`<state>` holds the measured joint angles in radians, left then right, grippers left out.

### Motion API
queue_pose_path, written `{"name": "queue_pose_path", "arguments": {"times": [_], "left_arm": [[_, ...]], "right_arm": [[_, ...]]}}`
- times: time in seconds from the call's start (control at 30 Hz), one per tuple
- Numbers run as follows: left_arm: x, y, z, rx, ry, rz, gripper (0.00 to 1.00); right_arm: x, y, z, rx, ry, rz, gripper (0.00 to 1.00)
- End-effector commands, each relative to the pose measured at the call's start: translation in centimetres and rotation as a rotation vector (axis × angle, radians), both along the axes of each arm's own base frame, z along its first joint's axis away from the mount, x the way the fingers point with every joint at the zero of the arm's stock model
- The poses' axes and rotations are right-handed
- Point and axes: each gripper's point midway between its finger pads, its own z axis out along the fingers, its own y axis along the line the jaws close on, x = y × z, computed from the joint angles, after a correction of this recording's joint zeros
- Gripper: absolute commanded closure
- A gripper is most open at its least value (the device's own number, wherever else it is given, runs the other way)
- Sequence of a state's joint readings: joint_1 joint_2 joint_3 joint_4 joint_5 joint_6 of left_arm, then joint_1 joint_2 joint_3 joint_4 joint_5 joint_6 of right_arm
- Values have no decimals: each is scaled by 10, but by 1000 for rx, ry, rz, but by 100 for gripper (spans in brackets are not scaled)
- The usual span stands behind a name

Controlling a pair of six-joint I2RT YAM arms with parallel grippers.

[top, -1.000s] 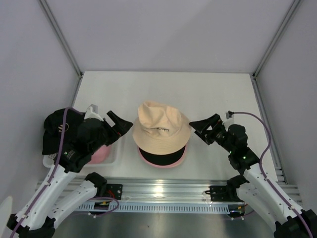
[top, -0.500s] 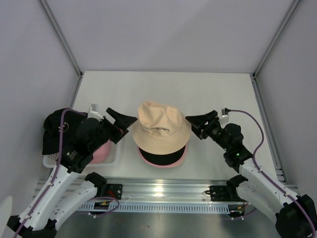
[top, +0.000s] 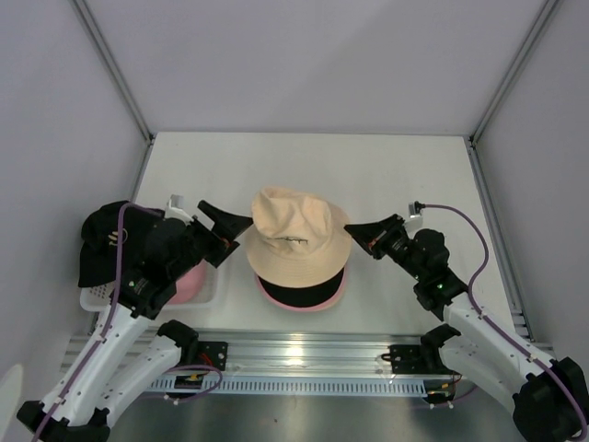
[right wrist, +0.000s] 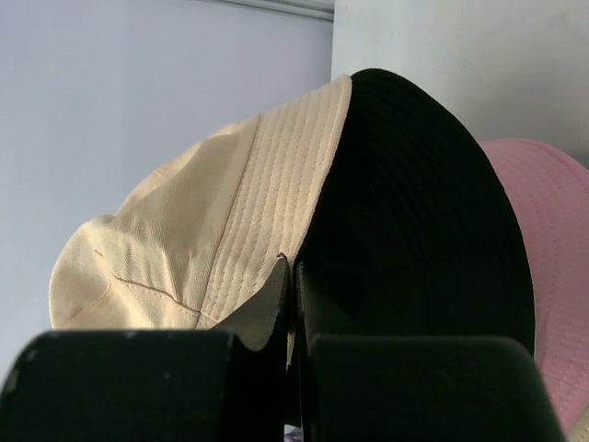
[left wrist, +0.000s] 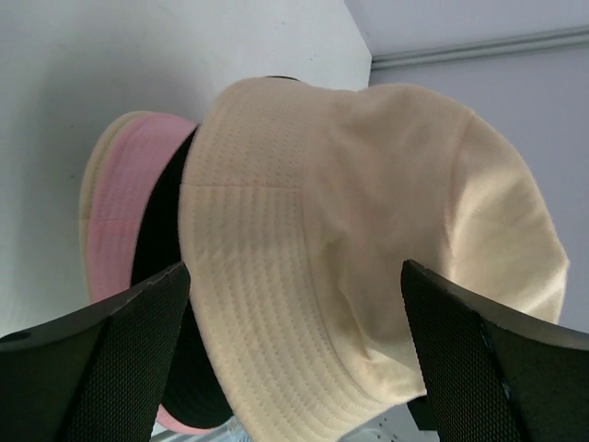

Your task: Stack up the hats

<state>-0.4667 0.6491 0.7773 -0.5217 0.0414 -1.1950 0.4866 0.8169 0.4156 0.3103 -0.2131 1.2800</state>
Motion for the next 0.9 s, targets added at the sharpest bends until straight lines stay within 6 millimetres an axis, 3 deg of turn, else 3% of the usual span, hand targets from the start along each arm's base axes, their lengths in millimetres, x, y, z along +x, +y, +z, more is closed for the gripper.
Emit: {"name": "queue_pose_path", "arguments": {"times": [0.0,0.03,0.13,0.23,0.43,0.63,0.73,0.77,0.8,0.87], "left_arm": [[5,7,-9,-75,38,35,2],[4,7,-21,-95,49,34,2],[3,8,-28,-160,56,47,7],[3,7,-31,-187,47,45,8],[10,-3,-33,-264,38,18,24],[19,-18,-21,-305,5,-49,48],[21,-19,-17,-289,-11,-60,73],[20,-18,-17,-266,-26,-64,91],[21,-16,-15,-249,-43,-61,98],[19,-14,0,-200,-134,-86,99]], "right_arm": [[-2,7,6,-28,-48,25,100],[-2,8,4,-34,-50,29,100],[-5,9,-4,-55,-49,42,100],[-8,10,-6,-56,-68,54,100],[-7,10,-2,-62,-95,50,100],[-7,9,-4,-69,-92,51,100],[-7,9,-5,-73,-90,45,100],[-8,8,-5,-77,-92,46,100],[-8,7,-3,-84,-100,43,100],[-10,5,-3,-106,-106,41,100]]}}
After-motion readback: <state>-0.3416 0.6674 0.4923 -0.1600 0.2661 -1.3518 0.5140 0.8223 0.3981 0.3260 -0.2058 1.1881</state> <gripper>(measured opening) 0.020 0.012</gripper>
